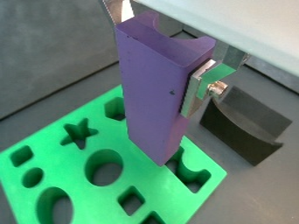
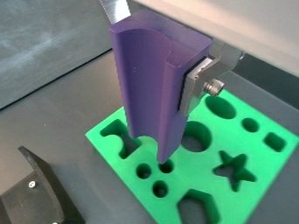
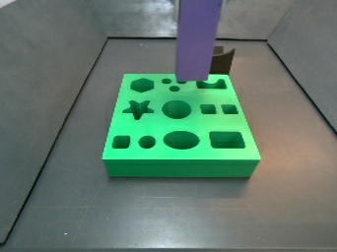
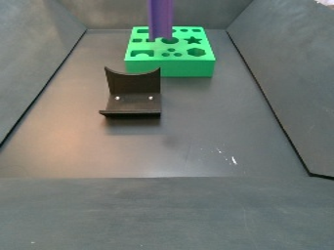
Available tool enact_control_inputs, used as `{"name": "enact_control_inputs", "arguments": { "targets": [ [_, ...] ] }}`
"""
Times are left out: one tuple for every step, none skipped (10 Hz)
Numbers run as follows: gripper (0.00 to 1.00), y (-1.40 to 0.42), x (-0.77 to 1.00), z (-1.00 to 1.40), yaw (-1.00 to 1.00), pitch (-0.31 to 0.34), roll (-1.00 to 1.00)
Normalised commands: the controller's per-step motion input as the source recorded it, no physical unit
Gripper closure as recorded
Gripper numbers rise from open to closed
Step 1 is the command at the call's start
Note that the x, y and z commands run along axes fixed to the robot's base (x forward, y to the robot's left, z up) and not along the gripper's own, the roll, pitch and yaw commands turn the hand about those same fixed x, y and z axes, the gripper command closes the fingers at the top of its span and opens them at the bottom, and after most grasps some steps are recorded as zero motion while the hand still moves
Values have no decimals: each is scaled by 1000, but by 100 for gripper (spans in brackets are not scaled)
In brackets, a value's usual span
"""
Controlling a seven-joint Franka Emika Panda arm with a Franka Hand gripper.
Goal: Insert the arch object.
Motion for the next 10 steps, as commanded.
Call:
{"name": "enact_control_inputs", "arguments": {
  "targets": [
    [100, 129, 823, -271, -74, 90, 6],
    [100, 131, 817, -249, -80, 100, 13],
    [100, 94, 866, -249, -57, 111, 29],
    [100, 97, 909, -226, -66, 143, 60],
    [100, 146, 891, -229, -66, 160, 81],
    [100, 163, 849, -263, -49, 157, 117],
    [100, 180, 751, -283, -34, 141, 136],
    [100, 183, 389, -189, 0, 91, 114],
    [100, 171, 69, -111, 0, 31, 23],
    [100, 83, 43, -111, 0, 4, 37]
  ]
}}
